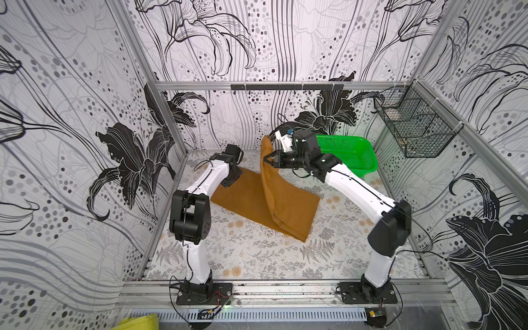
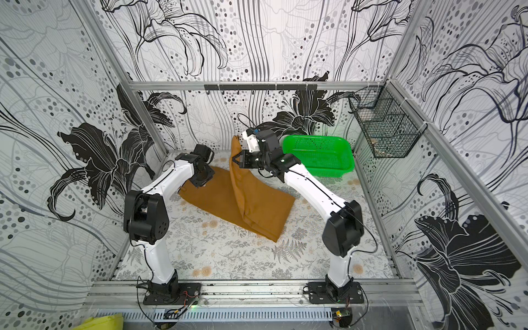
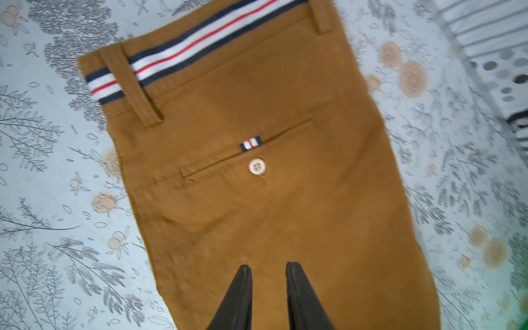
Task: Roll up the long pants
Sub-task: Fold the long pant at the center of the board.
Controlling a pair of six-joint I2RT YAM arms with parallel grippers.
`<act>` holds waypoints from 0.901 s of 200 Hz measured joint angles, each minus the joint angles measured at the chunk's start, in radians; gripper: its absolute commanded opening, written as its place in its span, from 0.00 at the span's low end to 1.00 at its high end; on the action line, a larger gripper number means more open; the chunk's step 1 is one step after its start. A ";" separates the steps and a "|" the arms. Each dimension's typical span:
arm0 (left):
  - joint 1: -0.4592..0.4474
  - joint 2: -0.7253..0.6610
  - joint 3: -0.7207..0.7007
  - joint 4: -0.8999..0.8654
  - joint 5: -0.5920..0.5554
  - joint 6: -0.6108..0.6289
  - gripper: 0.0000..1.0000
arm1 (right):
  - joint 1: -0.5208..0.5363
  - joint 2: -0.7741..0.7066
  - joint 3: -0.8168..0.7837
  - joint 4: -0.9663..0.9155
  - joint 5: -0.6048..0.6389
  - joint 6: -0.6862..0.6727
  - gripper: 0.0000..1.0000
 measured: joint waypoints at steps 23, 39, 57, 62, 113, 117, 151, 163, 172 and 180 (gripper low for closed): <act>0.060 -0.025 -0.060 0.001 0.003 -0.003 0.26 | 0.026 0.174 0.171 -0.001 -0.005 -0.024 0.00; 0.095 -0.043 -0.068 0.002 0.002 -0.002 0.26 | 0.048 0.301 0.311 -0.016 -0.019 -0.026 0.00; 0.122 -0.071 -0.068 0.008 0.002 0.004 0.26 | 0.063 0.451 0.512 -0.059 -0.032 -0.025 0.00; 0.126 -0.079 -0.068 0.009 0.002 0.006 0.26 | 0.064 0.495 0.573 -0.073 -0.037 -0.024 0.00; 0.157 -0.104 -0.073 0.023 0.014 0.034 0.26 | 0.061 0.743 0.855 -0.122 -0.074 0.011 0.33; 0.159 -0.104 -0.074 0.023 0.017 0.035 0.26 | 0.061 0.748 0.847 -0.120 -0.078 0.011 0.41; 0.167 -0.098 -0.075 0.028 0.042 0.042 0.26 | 0.060 0.784 0.825 -0.089 -0.124 0.033 0.63; 0.168 -0.088 -0.075 0.029 0.053 0.043 0.26 | 0.060 0.795 0.825 -0.084 -0.135 0.032 0.64; 0.168 -0.077 -0.074 0.030 0.060 0.044 0.26 | 0.060 0.800 0.825 -0.083 -0.138 0.031 0.65; 0.168 -0.066 -0.070 0.030 0.066 0.045 0.26 | 0.060 0.803 0.825 -0.084 -0.138 0.028 0.66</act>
